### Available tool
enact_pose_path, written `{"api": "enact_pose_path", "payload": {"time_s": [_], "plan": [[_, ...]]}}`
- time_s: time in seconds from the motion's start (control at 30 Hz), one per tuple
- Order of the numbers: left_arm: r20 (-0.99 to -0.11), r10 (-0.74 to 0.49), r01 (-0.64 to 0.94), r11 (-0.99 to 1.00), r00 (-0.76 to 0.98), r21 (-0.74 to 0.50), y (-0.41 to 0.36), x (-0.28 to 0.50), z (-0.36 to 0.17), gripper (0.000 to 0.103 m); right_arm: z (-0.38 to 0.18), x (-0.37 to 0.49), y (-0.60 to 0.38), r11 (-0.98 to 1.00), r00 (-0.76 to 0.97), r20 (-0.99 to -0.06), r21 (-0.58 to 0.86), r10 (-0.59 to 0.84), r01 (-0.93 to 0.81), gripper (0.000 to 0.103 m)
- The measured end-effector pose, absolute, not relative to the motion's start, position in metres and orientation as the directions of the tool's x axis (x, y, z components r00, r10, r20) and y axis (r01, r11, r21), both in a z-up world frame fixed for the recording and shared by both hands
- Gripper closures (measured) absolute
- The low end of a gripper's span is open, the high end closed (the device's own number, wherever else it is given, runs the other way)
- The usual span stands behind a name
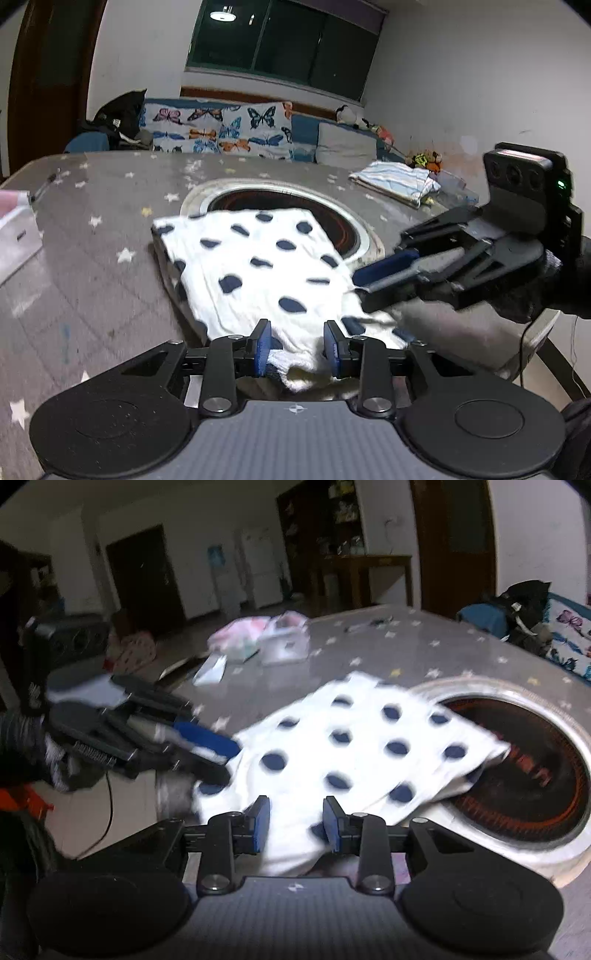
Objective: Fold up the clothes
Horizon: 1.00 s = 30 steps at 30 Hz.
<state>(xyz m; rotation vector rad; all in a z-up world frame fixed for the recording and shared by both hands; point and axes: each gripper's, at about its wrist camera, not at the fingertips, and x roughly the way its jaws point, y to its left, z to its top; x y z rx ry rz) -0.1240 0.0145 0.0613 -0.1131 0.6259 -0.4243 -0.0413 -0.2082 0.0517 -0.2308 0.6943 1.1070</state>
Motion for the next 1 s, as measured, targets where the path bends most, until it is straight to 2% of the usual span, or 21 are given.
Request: {"api": "enact_pose_path", "payload": {"time_s": [0.23,0.57,1.0], "plan": [[-0.534,-0.457,0.39,0.889,0.711,-0.24,-0.004,-0.121,0.061,0.064,0.052,0.013,-0.2,0.592,0.414,-0.605,0.12,0.68,-0.797,0.069],[-0.554,-0.481,0.398,0.876,0.679,-0.273,-0.009,-0.12,0.049,0.06,0.013,0.071,-0.189,0.701,0.451,-0.662,0.159,0.598,-0.695,0.07],[-0.545,-0.497,0.393,0.868,0.675,-0.304,-0.009,-0.118,0.048,0.048,0.032,0.074,-0.132,0.597,0.377,-0.65,0.148,0.659,-0.789,0.066]]}}
